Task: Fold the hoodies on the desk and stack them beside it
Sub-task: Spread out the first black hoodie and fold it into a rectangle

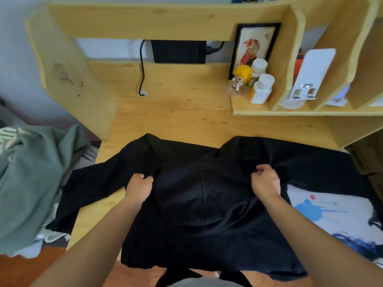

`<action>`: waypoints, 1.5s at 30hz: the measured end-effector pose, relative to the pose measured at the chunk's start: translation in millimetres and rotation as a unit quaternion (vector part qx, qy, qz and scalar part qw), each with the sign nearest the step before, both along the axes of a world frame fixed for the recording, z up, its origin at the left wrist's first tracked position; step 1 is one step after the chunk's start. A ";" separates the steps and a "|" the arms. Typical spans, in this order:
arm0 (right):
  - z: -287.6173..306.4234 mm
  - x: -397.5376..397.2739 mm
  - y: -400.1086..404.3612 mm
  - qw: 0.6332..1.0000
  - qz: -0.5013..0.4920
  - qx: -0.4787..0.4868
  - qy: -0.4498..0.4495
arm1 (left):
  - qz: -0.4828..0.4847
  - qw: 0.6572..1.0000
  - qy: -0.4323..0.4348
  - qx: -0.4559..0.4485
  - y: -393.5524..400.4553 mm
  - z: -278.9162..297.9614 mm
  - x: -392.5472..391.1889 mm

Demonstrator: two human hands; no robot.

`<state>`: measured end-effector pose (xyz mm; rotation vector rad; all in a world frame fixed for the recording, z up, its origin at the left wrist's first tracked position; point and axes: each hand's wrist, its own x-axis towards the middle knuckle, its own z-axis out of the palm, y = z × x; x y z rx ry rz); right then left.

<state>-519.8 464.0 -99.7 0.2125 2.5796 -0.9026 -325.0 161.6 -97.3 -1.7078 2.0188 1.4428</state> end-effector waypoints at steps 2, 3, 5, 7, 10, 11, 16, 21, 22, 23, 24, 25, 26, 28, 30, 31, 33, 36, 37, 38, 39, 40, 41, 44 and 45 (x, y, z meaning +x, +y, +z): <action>0.0 -10.5 -21.3 0.997 0.069 -0.011 0.015 | -0.079 0.993 0.007 -0.091 -18.8 -1.2 -15.1; -2.3 -13.4 -29.8 0.993 0.114 0.003 -0.002 | -0.137 0.984 0.003 -0.114 -28.6 -8.0 -20.7; -16.1 -9.8 -37.4 0.977 0.198 0.063 -0.041 | -0.276 0.951 -0.061 -0.125 -48.5 -28.8 -20.4; -29.1 7.0 -32.3 0.952 0.263 0.152 -0.028 | -0.389 0.896 -0.150 -0.149 -64.0 -56.1 -2.2; -36.4 52.0 -17.1 0.931 0.295 0.216 0.003 | -0.397 0.881 -0.187 -0.177 -58.7 -65.3 39.0; -35.4 69.2 -12.0 0.929 0.298 0.222 0.006 | -0.404 0.877 -0.176 -0.194 -54.8 -65.5 54.1; -28.8 106.4 -5.1 0.921 0.298 0.250 -0.004 | -0.406 0.867 -0.195 -0.210 -47.9 -36.0 62.3; -6.5 32.6 -40.8 0.995 0.068 0.074 0.011 | -0.257 0.953 -0.086 -0.135 -43.2 -9.3 -12.2; -2.2 18.0 -48.7 0.998 0.037 0.053 -0.021 | -0.194 0.977 -0.049 -0.070 -41.2 -8.2 -22.2; 1.3 7.1 -56.7 0.996 0.028 0.053 -0.068 | -0.140 0.989 -0.036 -0.020 -39.1 -5.6 -30.3; 1.9 -0.9 -63.3 0.991 0.036 0.062 -0.117 | -0.111 0.993 -0.036 0.007 -38.5 -6.0 -35.7; -4.0 -10.2 -68.3 0.985 0.043 0.061 -0.158 | -0.095 0.994 -0.043 0.020 -40.0 -9.2 -40.3; -10.5 -20.0 -72.5 0.980 0.029 0.048 -0.192 | -0.070 0.996 -0.041 0.033 -42.3 -11.8 -45.5; -21.2 -41.7 -75.6 0.966 -0.088 -0.081 -0.231 | 0.027 0.996 0.032 0.072 -49.6 -15.2 -58.4; -27.3 -63.6 -72.6 0.906 -0.235 -0.291 -0.197 | 0.166 0.961 0.167 0.143 -59.4 -14.2 -73.7; -29.9 -71.2 -69.2 0.865 -0.282 -0.379 -0.167 | 0.211 0.935 0.230 0.166 -64.5 -16.0 -80.0; -33.8 -72.9 -61.8 0.816 -0.301 -0.479 -0.120 | 0.204 0.924 0.273 0.171 -68.3 -22.1 -89.0; -33.6 -52.8 -56.9 0.874 -0.222 -0.427 -0.057 | 0.034 0.980 0.186 0.066 -57.0 -31.7 -93.0; -32.0 -44.1 -58.6 0.918 -0.177 -0.354 -0.024 | -0.034 0.985 0.168 0.022 -49.3 -33.2 -92.1; -31.1 -36.3 -61.2 0.957 -0.123 -0.264 0.014 | -0.101 0.983 0.153 -0.028 -40.5 -34.2 -91.9; -29.9 -28.9 -65.4 0.980 -0.074 -0.179 0.048 | -0.156 0.976 0.129 -0.077 -31.8 -36.8 -92.7; -31.4 -24.9 -69.7 0.990 -0.053 -0.118 0.061 | -0.190 0.969 0.095 -0.124 -25.4 -40.9 -93.1; -31.6 -23.5 -74.6 0.993 -0.057 -0.088 0.047 | -0.203 0.964 0.060 -0.159 -22.4 -43.5 -93.2; -33.8 -34.0 -85.4 0.996 -0.061 -0.059 -0.010 | -0.183 0.968 0.062 -0.162 -27.9 -47.3 -97.4; -34.1 -41.4 -87.6 0.997 -0.052 -0.059 0.010 | -0.168 0.969 0.098 -0.154 -31.7 -46.5 -99.9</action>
